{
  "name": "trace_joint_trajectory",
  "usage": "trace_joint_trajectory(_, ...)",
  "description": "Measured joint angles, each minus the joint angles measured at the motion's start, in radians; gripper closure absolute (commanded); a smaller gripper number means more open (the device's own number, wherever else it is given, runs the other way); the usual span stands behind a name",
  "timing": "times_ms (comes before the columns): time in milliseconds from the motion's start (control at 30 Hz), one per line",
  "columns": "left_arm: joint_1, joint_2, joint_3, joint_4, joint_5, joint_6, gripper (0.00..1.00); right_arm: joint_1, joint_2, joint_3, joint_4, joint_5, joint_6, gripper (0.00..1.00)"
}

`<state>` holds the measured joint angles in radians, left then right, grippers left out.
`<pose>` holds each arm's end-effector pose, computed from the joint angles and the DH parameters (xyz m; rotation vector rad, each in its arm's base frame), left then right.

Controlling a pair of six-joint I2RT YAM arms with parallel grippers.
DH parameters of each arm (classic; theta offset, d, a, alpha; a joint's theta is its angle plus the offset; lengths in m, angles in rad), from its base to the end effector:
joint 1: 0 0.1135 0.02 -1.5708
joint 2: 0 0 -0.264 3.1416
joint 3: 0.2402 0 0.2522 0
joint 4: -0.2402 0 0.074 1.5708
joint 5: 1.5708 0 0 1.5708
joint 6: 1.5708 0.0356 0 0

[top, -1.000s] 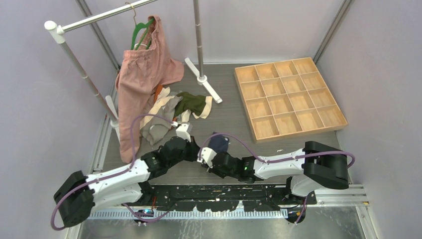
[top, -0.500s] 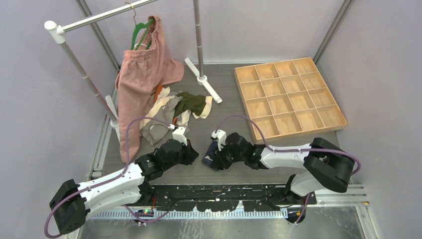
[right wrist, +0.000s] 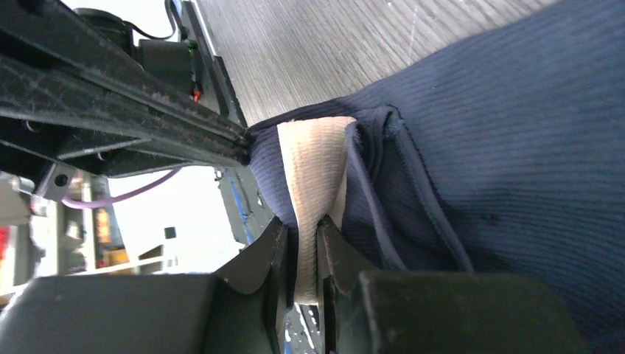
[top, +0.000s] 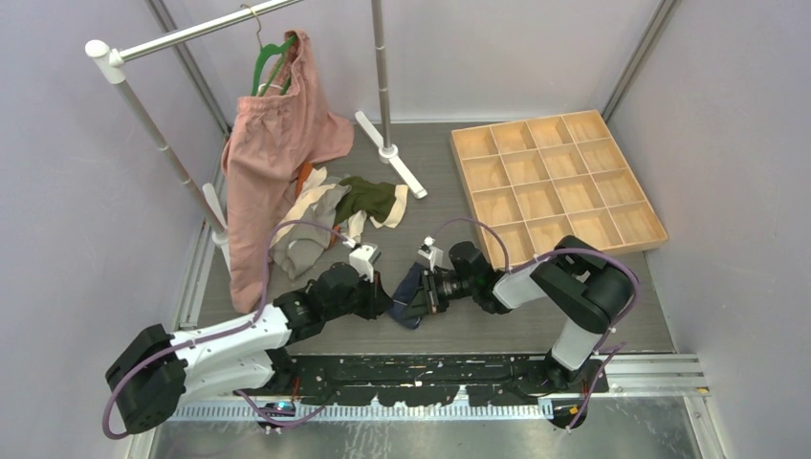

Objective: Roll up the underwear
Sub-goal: Roll the underwear to the center of the board.

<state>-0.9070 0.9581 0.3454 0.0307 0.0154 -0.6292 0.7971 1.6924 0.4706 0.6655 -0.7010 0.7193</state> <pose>0.1195 -0.1536 0.1774 0.3272 2.2715 -0.8722 0.1779 0.2150 0.1124 -0.5787 2.3715 1.5492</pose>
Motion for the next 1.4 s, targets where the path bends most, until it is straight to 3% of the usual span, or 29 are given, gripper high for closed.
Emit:
trace_joint_trajectory(233,0.000,0.078,0.037,0.037,0.011,0.032,0.99,-0.055,0.031,0.008,-0.005,-0.056,0.066,0.99)
trace_joint_trajectory(700,0.006,0.254,0.075,0.178,0.022,0.039,0.99,-0.079,-0.013,0.144,-0.407,0.003,-0.066,0.88)
trace_joint_trajectory(1033,0.007,0.266,0.075,0.206,0.039,0.045,0.99,-0.079,-0.013,0.226,-0.582,0.042,-0.119,0.85)
trace_joint_trajectory(1400,0.005,0.242,0.052,0.217,0.148,0.064,0.99,-0.085,0.009,0.294,-0.637,0.095,-0.138,0.83)
